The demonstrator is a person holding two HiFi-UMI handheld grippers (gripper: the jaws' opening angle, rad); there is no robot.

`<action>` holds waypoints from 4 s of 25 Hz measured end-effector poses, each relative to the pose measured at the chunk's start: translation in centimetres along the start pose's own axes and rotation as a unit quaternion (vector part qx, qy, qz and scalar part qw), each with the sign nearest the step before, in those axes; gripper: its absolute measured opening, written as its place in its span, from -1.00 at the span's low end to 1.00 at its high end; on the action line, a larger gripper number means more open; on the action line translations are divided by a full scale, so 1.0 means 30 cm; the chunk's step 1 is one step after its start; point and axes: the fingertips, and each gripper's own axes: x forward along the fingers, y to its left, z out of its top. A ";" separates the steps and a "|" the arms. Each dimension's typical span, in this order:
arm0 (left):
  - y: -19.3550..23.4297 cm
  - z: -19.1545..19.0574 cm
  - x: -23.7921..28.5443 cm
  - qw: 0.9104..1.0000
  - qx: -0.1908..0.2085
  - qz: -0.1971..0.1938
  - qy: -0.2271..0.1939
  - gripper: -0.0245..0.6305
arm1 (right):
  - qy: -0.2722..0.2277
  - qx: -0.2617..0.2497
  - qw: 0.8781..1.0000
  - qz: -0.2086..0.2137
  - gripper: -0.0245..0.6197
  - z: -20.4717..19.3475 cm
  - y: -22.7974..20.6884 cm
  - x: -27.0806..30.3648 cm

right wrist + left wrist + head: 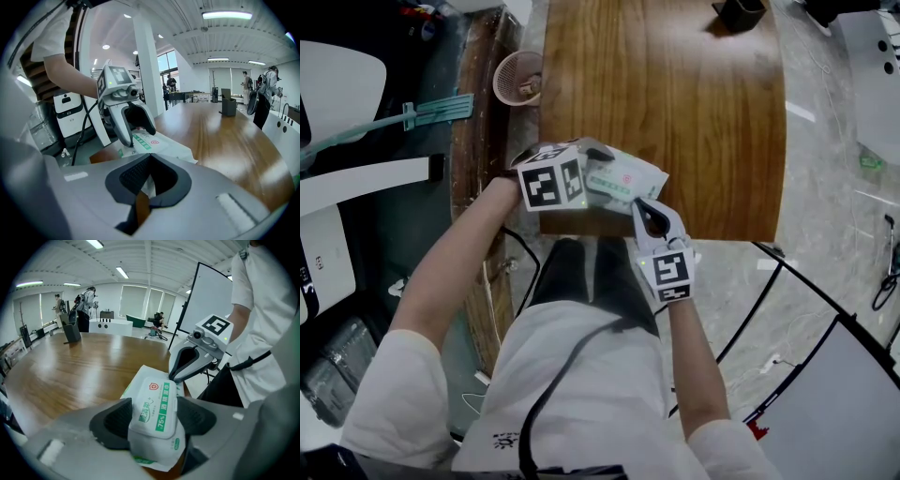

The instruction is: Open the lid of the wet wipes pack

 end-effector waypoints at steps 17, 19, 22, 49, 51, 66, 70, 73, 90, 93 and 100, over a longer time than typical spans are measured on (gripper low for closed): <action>0.007 0.034 -0.030 0.996 -0.046 -0.074 -0.001 0.04 | 0.001 -0.019 1.000 -0.007 -0.90 -0.003 0.003 0.008; 0.006 0.036 -0.033 0.996 -0.046 -0.076 0.000 0.04 | 0.001 -0.018 1.000 -0.008 -0.90 -0.003 0.003 0.008; 0.002 0.039 -0.035 0.997 -0.037 -0.070 0.004 0.04 | 0.003 -0.016 1.000 -0.007 -0.90 -0.005 0.004 0.006; 0.146 0.165 -0.189 0.993 -0.016 0.078 -0.089 -0.41 | 0.015 -0.019 1.000 -0.007 -0.90 -0.003 0.003 0.001; 0.181 0.159 -0.191 0.990 -0.020 0.103 -0.094 -0.42 | 0.016 -0.018 1.000 -0.008 -0.90 -0.003 0.004 0.002; 0.314 0.076 -0.139 0.979 -0.054 0.182 -0.076 -0.46 | -0.010 0.014 0.999 -0.041 -0.90 0.075 0.017 -0.099; 0.326 0.051 -0.102 0.979 -0.048 0.188 -0.060 -0.46 | -0.026 0.024 0.998 -0.060 -0.90 0.108 0.034 -0.152; 0.326 0.044 -0.075 0.979 -0.043 0.190 -0.053 -0.46 | -0.038 0.030 0.996 -0.078 -0.90 0.136 0.036 -0.197; 0.054 0.207 -0.453 0.943 -0.060 0.244 -0.220 -0.45 | -0.128 0.027 0.981 -0.144 -0.90 0.334 0.179 -0.416; -0.034 0.227 -0.543 0.932 -0.066 0.248 -0.255 -0.55 | -0.154 0.030 0.976 -0.150 -0.90 0.388 0.210 -0.459; -0.231 0.318 -0.737 0.905 -0.054 0.252 -0.338 -0.91 | -0.225 0.040 0.960 -0.162 -0.90 0.555 0.259 -0.570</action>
